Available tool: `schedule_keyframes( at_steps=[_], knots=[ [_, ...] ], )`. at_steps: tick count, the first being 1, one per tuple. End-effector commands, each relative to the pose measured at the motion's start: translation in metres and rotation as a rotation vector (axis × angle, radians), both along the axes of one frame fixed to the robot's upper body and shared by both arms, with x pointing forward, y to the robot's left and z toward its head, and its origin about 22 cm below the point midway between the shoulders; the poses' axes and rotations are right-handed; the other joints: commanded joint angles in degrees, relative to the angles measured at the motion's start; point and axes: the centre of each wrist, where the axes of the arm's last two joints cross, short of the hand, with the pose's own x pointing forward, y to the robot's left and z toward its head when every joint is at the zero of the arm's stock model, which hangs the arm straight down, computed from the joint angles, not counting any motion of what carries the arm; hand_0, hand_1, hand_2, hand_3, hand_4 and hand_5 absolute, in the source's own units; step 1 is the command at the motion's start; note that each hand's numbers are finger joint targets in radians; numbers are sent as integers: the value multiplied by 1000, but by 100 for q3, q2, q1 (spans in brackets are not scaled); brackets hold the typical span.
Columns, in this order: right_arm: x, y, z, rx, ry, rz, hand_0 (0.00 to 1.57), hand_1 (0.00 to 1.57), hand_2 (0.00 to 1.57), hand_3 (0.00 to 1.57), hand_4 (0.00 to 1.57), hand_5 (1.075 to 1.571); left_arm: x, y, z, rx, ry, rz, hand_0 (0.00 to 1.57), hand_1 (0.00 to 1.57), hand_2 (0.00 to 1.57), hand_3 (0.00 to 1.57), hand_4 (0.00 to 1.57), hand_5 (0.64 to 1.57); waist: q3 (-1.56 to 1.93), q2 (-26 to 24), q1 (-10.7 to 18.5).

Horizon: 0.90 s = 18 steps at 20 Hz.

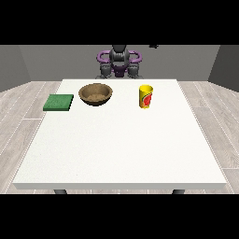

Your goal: Pick the cup and pour the ball into the bowl, then pick the bowl and place it on the pad

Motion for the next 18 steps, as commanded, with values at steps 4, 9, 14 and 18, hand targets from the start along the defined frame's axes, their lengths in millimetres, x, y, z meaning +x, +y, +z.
schedule_keyframes(
  at_steps=[4,9,14,18],
  knots=[
    [15,1,-4,21,-193,13,0,0,0,0,730,1550,33,6,22,54,-219,-9,0,0,0,0,583,1544,4,1438,-43],
    [28,2,5,16,-336,36,0,0,0,0,683,1539,42,21,-14,129,-355,43,0,0,0,0,566,1507,-1,2459,-103],
    [38,-25,8,13,-405,24,0,0,0,0,678,1547,52,46,-43,137,-368,20,0,0,0,0,407,1484,-2,2816,-154],
    [43,-40,-4,10,-347,11,0,0,0,0,676,1559,58,36,-82,131,-275,-6,0,0,0,0,187,1472,0,2444,-87]
  ],
)
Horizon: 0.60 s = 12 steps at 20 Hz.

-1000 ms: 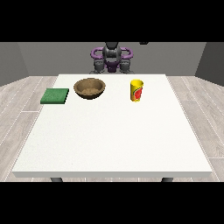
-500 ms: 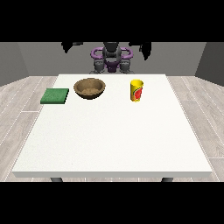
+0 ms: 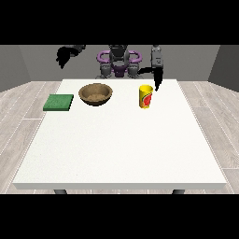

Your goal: Pick the cup and pour the ball into the bowl, then pick the bowl and place it on the pad

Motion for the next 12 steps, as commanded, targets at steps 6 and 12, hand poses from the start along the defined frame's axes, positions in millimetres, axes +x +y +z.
schedule_keyframes(
  at_steps=[6,12],
  knots=[
    [-2,-22,-43,-6,71,-23,0,0,0,0,665,1559,21,10,-48,19,77,-17,0,0,0,0,108,1436,2,-214,-40],
    [7,-27,-18,-7,47,3,0,0,0,0,671,1563,32,23,-72,-17,62,-1,0,0,0,0,189,1423,0,-13,-155]
  ],
)
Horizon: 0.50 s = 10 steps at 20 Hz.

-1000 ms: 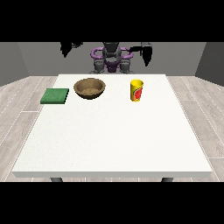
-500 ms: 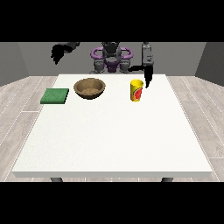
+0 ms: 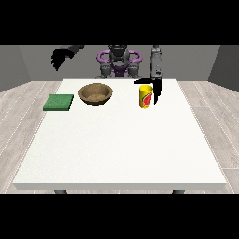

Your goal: Pick the cup and pour the ball into the bowl, then pick the bowl and place it on the pad

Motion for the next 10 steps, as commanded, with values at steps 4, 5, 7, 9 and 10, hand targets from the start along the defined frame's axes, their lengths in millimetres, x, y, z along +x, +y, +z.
schedule_keyframes(
  at_steps=[4,5,7,9,10],
  knots=[
    [4,-15,-4,-11,-4,-2,0,0,0,0,675,1564,0,8,-33,-5,23,15,0,0,0,0,363,1464,0,37,15],
    [12,-17,2,-2,-40,12,0,0,0,0,681,1566,19,-10,-16,-24,14,48,0,0,0,0,645,1535,0,224,-103],
    [5,-17,16,-13,-63,16,0,0,0,0,679,1569,5,10,-35,23,-8,64,698,698,639,0,1006,1553,-2,389,-235],
    [4,-27,17,2,-62,37,0,0,0,121,650,1568,8,19,-27,148,-16,130,1151,1151,1571,1571,1309,1475,0,355,-409],
    [-1,-32,37,-11,-81,51,0,0,0,140,647,1569,-16,27,-53,185,-9,161,1226,1226,1571,1571,1336,1481,-4,396,-516]
  ],
)
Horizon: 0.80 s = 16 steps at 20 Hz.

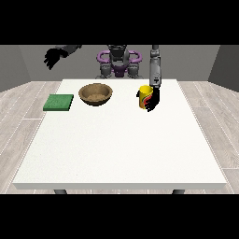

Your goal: Pick the cup and pour the ball into the bowl, then pick the bowl and place it on the pad

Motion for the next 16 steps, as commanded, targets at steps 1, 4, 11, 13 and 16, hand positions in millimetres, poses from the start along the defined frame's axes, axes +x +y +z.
schedule_keyframes(
  at_steps=[1,4,11,13,16],
  knots=[
    [0,-14,11,-4,-22,33,0,0,0,158,648,1569,1,-10,-11,99,2,67,1252,1252,1571,1571,1328,1491,-3,119,-222],
    [-3,-30,27,4,-10,42,0,0,0,164,642,1568,-2,-1,-18,99,10,112,1283,1283,1571,1571,1366,1457,-5,60,-242],
    [3,-64,-9,21,129,-26,0,0,0,311,642,1566,31,-27,24,326,63,104,1269,1269,1571,1571,1413,1430,8,-767,10],
    [7,-62,-17,9,220,-64,0,0,0,314,629,1563,23,-63,10,448,110,56,1286,1286,1571,1571,1413,1467,13,-1294,253],
    [13,-58,-20,32,199,-41,0,0,0,250,634,1562,39,-61,30,710,43,113,1337,1337,1571,1571,1408,1525,30,-1233,88]
  ],
)
